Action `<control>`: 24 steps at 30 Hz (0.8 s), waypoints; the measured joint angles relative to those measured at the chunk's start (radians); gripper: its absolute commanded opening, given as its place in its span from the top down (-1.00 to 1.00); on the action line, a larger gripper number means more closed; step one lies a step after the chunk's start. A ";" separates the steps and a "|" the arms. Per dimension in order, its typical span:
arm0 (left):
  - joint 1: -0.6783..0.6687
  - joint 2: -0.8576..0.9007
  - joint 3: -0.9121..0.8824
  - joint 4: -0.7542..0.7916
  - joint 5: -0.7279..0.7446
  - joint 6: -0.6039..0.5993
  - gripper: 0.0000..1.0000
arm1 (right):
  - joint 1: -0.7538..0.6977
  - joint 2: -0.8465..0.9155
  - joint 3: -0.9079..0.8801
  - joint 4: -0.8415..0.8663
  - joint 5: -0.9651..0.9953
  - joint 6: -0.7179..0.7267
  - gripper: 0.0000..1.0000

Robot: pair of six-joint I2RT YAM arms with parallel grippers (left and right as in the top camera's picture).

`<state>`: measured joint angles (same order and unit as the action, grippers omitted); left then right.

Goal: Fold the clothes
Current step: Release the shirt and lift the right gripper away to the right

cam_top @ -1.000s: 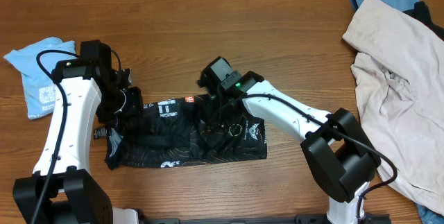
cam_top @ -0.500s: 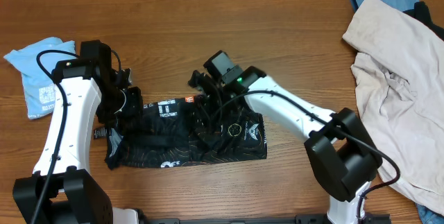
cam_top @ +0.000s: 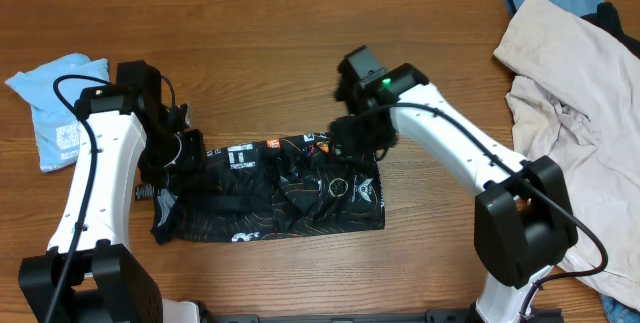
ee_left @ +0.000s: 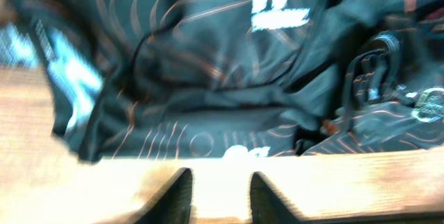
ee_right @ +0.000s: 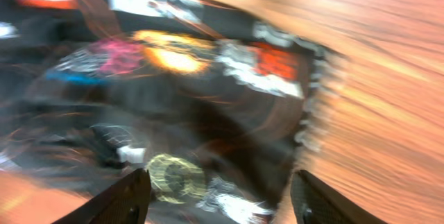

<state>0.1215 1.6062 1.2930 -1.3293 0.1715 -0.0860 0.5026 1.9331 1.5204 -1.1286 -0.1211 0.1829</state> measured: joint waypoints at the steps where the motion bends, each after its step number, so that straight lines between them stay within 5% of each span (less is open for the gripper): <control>1: 0.000 0.000 -0.002 -0.011 -0.021 -0.013 -0.05 | -0.016 0.000 0.000 -0.034 0.040 0.011 -0.37; 8: 0.013 0.000 -0.063 0.016 -0.207 -0.150 -0.59 | -0.164 0.000 0.000 -0.148 0.190 0.058 -0.38; 24: 0.192 0.104 -0.277 0.338 -0.206 -0.150 -0.70 | -0.232 0.000 0.000 -0.171 0.219 0.068 -0.38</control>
<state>0.3138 1.7103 1.0157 -0.9913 -0.0345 -0.2363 0.2703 1.9331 1.5204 -1.2995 0.0978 0.2512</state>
